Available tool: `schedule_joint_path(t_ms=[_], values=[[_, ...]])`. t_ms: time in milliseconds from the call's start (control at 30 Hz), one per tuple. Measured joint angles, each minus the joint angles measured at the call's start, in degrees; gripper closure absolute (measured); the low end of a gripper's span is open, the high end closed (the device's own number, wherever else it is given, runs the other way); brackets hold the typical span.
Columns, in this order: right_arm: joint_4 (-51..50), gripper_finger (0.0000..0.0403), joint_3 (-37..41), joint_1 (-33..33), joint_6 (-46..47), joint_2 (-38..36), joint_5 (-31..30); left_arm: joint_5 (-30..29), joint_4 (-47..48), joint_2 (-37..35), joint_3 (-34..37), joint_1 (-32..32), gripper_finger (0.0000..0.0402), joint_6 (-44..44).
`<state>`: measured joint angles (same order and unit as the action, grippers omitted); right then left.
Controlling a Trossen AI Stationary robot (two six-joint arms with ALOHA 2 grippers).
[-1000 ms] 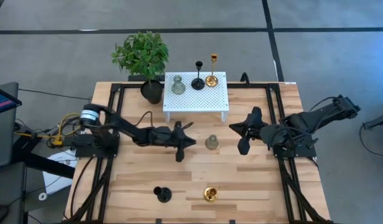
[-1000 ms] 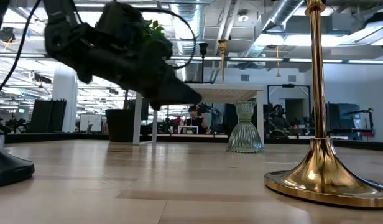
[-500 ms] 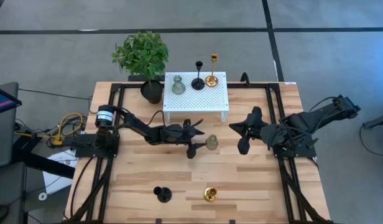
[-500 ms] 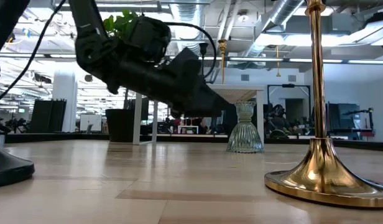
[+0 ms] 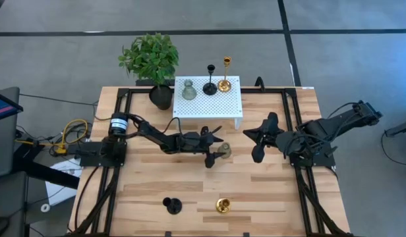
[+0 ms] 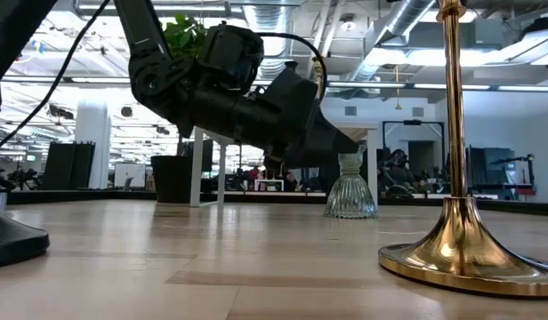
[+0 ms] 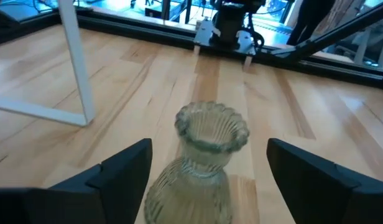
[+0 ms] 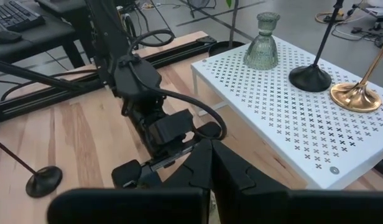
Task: Pick & Place candle stick holders
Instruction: Put the green glass candle holder on the shelf aligned with the other green glass candle holder
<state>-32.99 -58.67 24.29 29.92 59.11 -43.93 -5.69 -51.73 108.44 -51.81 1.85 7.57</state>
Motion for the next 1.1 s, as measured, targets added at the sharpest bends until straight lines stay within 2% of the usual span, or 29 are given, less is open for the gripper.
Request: schedule_joint_path(t_ms=[200, 733, 900, 1100], values=[[0.00, 0.0403, 0.02, 0.00, -0.01, 0.00, -1.31, -0.02, -0.19, 0.28, -0.05, 0.00, 0.0097, 0.26], [0.46, 0.0403, 0.02, 0.00, -0.01, 0.00, -1.40, 0.00, -0.15, 0.45, -1.13, 0.00, 0.0096, 0.42], [0.48, 0.0403, 0.02, -0.02, -0.01, 0.00, -1.42, 0.01, -0.37, 2.37, -4.25, 0.00, 0.0096, -0.13], [0.74, 0.0403, 0.07, 0.00, -0.34, 0.02, -1.60, 0.04, 0.65, 5.14, -4.24, -0.13, 0.0100, 0.28]])
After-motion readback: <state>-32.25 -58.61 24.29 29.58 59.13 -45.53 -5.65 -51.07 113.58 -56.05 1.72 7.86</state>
